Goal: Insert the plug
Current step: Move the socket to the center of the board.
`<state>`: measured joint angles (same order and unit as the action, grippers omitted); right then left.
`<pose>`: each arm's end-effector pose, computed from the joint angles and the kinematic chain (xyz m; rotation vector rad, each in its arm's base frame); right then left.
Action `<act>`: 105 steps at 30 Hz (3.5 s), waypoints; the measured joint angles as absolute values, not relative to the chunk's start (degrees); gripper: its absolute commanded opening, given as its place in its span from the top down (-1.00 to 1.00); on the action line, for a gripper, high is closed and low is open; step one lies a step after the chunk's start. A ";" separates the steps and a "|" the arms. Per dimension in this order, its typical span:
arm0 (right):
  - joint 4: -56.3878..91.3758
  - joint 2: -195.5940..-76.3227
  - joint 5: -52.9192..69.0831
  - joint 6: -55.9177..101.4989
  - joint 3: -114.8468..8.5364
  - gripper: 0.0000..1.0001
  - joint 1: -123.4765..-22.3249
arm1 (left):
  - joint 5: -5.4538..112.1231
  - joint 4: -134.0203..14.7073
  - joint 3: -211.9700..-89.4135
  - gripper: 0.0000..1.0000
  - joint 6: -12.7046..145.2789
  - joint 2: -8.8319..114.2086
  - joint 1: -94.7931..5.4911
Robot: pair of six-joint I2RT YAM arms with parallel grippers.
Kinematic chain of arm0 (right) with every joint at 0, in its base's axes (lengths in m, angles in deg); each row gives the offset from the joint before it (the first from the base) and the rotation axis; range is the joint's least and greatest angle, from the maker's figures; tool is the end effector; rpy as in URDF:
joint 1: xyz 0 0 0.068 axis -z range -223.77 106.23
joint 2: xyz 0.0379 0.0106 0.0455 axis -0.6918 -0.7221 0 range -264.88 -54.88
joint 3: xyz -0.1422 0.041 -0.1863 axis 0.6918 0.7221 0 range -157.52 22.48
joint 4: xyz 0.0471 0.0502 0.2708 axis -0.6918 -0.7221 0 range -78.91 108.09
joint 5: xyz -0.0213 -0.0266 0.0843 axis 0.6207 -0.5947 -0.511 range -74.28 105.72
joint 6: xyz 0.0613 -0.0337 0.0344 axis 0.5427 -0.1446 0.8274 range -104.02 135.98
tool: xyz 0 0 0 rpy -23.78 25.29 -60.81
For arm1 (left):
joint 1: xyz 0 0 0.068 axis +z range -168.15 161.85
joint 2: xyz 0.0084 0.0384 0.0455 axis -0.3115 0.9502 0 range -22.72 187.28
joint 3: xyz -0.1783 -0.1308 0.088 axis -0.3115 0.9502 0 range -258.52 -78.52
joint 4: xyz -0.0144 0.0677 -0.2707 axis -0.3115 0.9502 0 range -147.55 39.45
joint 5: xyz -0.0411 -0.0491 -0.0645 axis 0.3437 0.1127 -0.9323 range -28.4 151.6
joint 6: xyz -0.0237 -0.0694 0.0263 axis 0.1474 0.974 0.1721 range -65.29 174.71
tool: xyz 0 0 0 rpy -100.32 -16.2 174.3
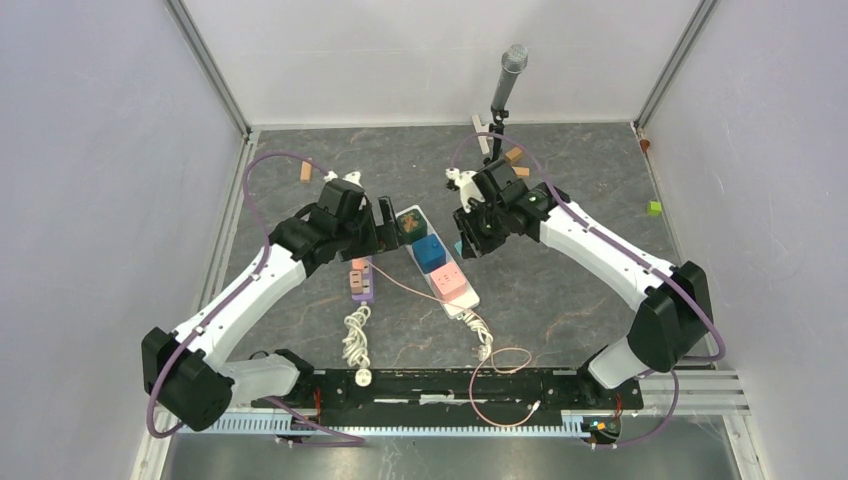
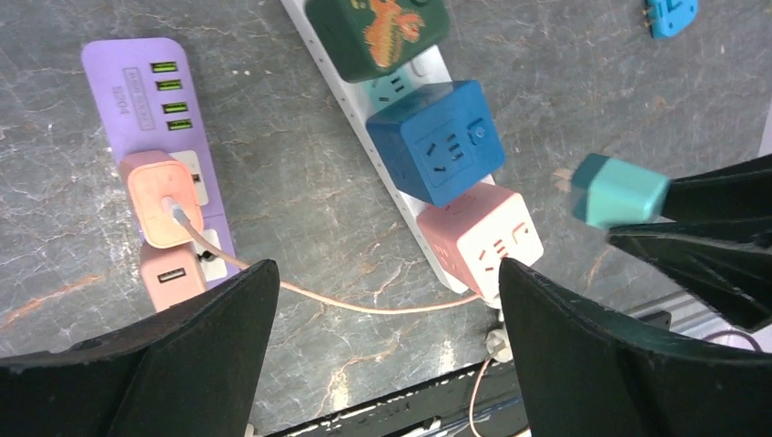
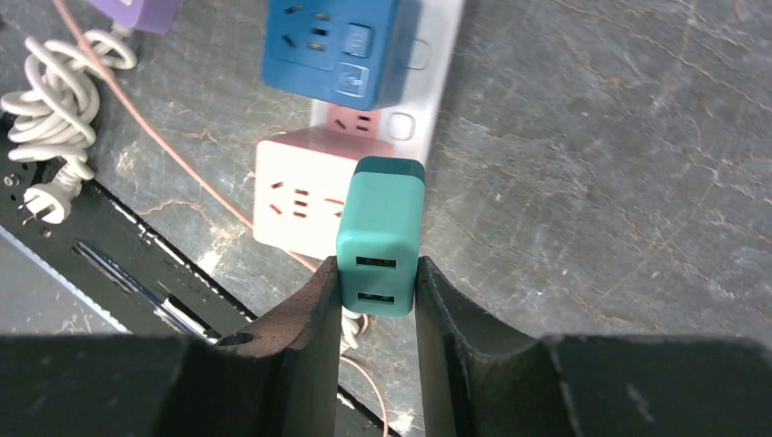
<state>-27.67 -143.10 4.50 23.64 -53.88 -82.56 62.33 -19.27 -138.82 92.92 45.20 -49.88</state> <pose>0.2712 0.2346 0.2279 -0.7826 2.5290 0.5419 0.2572 -0.1579 0.2482 -0.1447 2.4427 -0.5552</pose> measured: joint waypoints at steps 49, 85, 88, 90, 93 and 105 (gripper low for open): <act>-24.35 -142.97 -1.42 22.74 -48.55 1.00 -75.96 | 60.27 -5.15 -148.34 0.15 76.71 70.40 -36.65; -24.43 -144.00 -1.84 21.65 -49.51 1.00 -75.96 | 51.90 -7.84 -145.81 0.96 73.49 71.15 -30.01; -24.43 -144.11 -2.04 21.63 -49.53 1.00 -75.96 | 50.88 -8.45 -145.22 0.96 73.45 70.99 -29.38; -24.43 -144.31 -2.15 21.63 -49.53 1.00 -75.96 | 50.68 -8.82 -144.80 0.96 73.43 70.88 -29.24; -24.43 -144.63 -2.23 21.63 -49.53 1.00 -75.96 | 50.53 -9.87 -143.75 0.96 73.43 70.51 -29.13; -22.88 -144.68 -0.70 20.18 -44.06 1.00 -75.89 | 50.90 -9.96 -143.89 -0.37 72.79 69.11 -29.22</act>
